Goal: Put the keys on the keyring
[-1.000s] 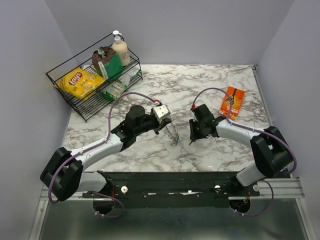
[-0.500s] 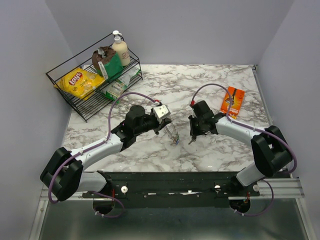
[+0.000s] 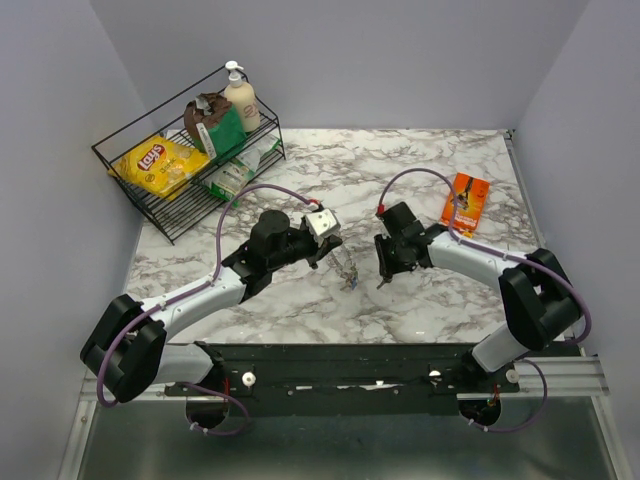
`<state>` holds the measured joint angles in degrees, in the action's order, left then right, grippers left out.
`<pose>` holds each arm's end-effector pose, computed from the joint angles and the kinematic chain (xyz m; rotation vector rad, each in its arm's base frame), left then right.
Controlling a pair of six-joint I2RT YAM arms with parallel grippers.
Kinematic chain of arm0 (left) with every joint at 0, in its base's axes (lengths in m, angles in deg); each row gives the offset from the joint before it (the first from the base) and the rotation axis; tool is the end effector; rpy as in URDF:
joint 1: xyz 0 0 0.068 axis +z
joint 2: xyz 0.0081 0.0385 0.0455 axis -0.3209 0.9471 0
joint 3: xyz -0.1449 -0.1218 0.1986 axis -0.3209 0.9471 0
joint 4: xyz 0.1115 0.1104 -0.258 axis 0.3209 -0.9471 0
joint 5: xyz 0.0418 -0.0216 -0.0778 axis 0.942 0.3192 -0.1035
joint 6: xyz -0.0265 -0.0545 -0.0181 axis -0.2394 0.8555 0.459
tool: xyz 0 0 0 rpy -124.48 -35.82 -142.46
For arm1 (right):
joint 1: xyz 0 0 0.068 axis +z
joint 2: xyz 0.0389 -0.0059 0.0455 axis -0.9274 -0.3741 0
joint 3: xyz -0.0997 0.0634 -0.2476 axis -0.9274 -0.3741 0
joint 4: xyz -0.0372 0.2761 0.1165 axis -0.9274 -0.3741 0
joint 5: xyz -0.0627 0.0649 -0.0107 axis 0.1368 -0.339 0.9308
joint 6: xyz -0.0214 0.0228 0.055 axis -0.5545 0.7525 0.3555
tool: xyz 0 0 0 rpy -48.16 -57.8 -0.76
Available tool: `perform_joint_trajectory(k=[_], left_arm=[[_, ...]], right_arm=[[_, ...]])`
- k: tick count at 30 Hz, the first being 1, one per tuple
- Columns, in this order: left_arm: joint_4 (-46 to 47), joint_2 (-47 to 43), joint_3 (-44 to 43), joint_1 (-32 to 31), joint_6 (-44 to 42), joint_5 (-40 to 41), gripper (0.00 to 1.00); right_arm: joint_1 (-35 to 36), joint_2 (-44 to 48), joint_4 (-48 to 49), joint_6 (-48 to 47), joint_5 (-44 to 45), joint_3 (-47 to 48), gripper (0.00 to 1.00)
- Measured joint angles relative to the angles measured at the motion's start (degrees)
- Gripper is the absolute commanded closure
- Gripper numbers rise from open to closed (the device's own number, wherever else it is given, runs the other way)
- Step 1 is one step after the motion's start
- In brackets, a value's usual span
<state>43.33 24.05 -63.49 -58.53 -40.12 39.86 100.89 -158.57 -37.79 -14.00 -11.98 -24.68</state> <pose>0.2403 -0.2248 0.2300 0.9738 1.5746 -0.7767 0.2850 0.1827 0.1388 -0.3768 2.6574 0.2422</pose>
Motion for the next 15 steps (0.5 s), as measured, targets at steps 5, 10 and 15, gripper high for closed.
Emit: perform_joint_trajectory(k=[5,10,15], left_arm=[[0.0,0.0,0.0,0.0,0.0,-0.1,1.00],[0.0,0.0,0.0,0.0,0.0,-0.1,1.00],[0.0,0.0,0.0,0.0,0.0,-0.1,1.00]], right_arm=[[1.7,-1.6,-2.2,-0.4,0.9,1.3,0.61],[2.7,-4.1,-3.4,-0.7,1.9,2.9,0.66],[2.8,-5.0,-4.4,-0.9,3.1,3.9,0.68]])
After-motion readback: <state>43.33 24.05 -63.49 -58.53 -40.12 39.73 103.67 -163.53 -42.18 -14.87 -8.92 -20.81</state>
